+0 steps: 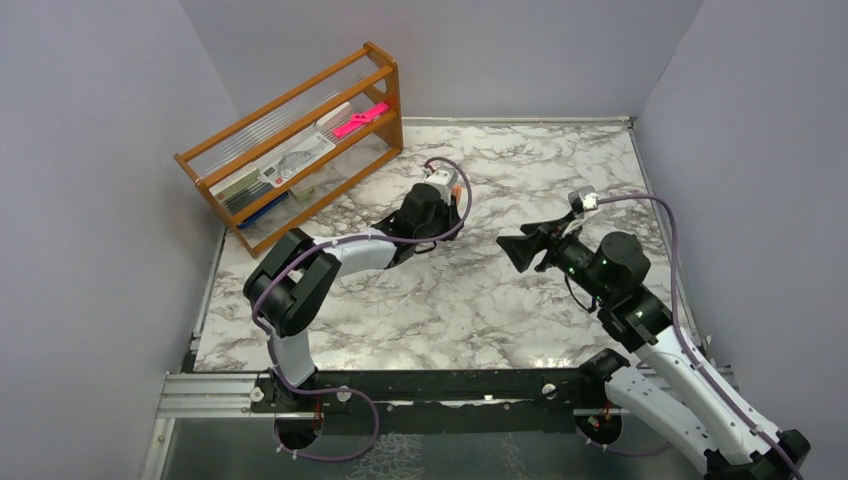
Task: Insert the pens into the pen caps
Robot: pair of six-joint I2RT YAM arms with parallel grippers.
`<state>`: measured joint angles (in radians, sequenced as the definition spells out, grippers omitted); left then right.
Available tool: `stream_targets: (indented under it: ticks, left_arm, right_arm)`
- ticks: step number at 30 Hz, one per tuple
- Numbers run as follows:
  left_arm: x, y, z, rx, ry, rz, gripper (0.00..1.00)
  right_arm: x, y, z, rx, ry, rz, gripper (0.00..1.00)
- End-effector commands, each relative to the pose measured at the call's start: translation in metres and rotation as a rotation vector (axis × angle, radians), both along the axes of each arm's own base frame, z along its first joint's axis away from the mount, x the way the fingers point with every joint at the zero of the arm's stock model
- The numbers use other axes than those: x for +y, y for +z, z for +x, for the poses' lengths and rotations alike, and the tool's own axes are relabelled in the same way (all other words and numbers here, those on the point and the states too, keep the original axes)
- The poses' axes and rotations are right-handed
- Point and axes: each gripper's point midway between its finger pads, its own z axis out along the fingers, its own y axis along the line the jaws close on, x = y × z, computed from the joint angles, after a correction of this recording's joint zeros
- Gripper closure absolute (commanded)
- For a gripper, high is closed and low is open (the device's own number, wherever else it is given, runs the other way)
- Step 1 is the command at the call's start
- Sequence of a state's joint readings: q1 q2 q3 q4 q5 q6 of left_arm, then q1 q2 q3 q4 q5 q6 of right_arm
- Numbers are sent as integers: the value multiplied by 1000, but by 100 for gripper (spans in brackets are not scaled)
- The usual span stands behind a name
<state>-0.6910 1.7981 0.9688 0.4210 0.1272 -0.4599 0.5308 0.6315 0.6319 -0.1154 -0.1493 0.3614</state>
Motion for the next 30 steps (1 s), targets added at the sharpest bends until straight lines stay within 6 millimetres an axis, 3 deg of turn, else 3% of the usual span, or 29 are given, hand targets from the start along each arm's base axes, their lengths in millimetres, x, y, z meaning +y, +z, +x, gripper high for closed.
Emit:
stream_targets:
  ticks: [1, 7, 12, 16, 23, 25, 30]
  left_arm:
    - [57, -26, 28, 14, 285, 346, 100]
    - [54, -38, 33, 10, 301, 476, 100]
    - [35, -47, 31, 62, 239, 440, 100]
    - [32, -50, 34, 67, 235, 445, 98]
    - [29, -52, 33, 81, 222, 440, 88]
    - [28, -47, 34, 75, 225, 433, 81]
    - [27, -33, 34, 54, 217, 416, 73]
  right_arm:
    - [9, -14, -1, 31, 44, -15, 34]
    - [12, -20, 1, 44, 56, -21, 34]
    - [11, -25, 0, 55, 50, -34, 35]
    - [10, -29, 0, 64, 46, -37, 35]
    - [12, -36, 3, 78, 48, -49, 35]
    - [12, -38, 3, 81, 48, -53, 35]
    - [13, -45, 4, 95, 49, -56, 35]
